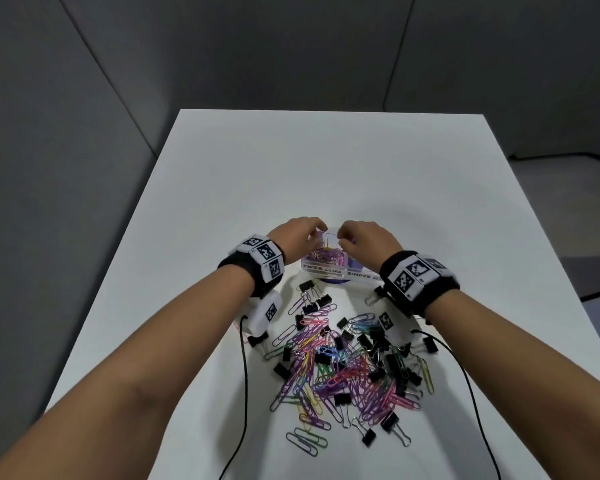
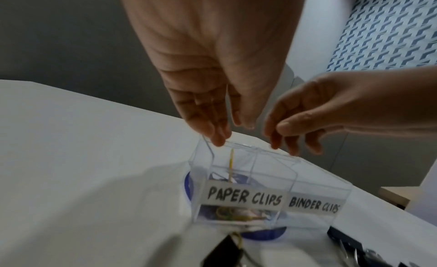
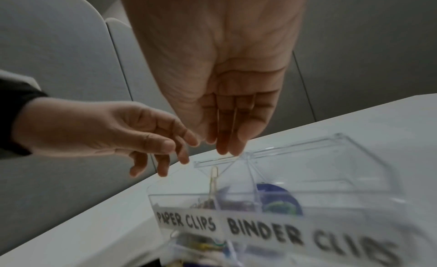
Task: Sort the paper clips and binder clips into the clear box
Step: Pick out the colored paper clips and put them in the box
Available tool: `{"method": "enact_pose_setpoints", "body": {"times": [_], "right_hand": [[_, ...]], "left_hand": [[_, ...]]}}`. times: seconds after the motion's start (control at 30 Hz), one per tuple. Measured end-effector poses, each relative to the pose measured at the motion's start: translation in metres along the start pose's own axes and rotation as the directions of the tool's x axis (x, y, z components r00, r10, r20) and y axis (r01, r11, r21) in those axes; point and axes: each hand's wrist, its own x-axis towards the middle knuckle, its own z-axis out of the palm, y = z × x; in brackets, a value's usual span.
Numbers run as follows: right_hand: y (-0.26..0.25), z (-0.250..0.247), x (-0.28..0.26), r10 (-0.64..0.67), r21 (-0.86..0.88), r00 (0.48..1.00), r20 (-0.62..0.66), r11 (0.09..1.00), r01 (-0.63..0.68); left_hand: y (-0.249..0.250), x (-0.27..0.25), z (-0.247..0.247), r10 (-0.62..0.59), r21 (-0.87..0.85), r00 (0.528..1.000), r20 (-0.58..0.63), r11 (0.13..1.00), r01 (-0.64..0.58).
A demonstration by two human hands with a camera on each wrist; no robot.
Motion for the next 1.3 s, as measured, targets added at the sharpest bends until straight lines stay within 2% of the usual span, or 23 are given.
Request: {"method": "enact_pose_setpoints", "body": {"times": [0.07, 0.13, 0.33, 0.47, 0.63, 0.73, 1.07, 1.23, 1.3], "right_hand": [[0.009, 0.000, -0.018, -0.023, 0.013, 1.000, -0.014, 1.000, 0.024], [0.016, 0.004, -0.035, -0.048, -0.004, 0.998, 0.031, 0.999, 0.048], [0.028, 0.034, -0.059, -0.060, -0.103, 0.974, 0.219, 0.991, 0.084], [0.027, 0.047, -0.061, -0.055, -0.191, 0.957, 0.286, 0.975, 0.113], [0.025, 0.050, -0.061, -0.033, -0.321, 0.929, 0.369, 0.934, 0.160], [0.025, 0.054, -0.063, -0.026, -0.345, 0.931, 0.364, 0.925, 0.161], [0.024, 0.058, -0.059, 0.045, -0.278, 0.916, 0.399, 0.958, 0.074], [0.025, 0.058, -0.062, 0.045, -0.234, 0.922, 0.386, 0.971, 0.050], [0.025, 0.057, -0.064, 0.031, -0.213, 0.931, 0.364, 0.976, 0.051]], "left_hand": [[-0.006, -0.008, 0.003, 0.028, 0.042, 0.999, -0.029, 0.999, -0.027], [-0.012, -0.018, 0.006, 0.031, 0.071, 0.999, -0.034, 0.997, -0.029], [-0.026, -0.046, 0.031, -0.048, 0.331, 0.980, 0.194, 0.943, -0.019], [-0.031, -0.054, 0.050, -0.087, 0.385, 0.969, 0.233, 0.923, -0.010], [-0.029, -0.055, 0.063, -0.105, 0.319, 0.984, 0.141, 0.946, 0.055], [-0.028, -0.052, 0.065, -0.108, 0.274, 0.981, 0.162, 0.960, 0.060], [-0.014, -0.048, 0.072, -0.125, 0.225, 0.965, 0.230, 0.972, 0.072], [-0.024, -0.052, 0.074, -0.187, 0.164, 0.969, 0.162, 0.973, 0.160], [-0.027, -0.054, 0.073, -0.205, 0.167, 0.964, 0.171, 0.970, 0.177]]}}
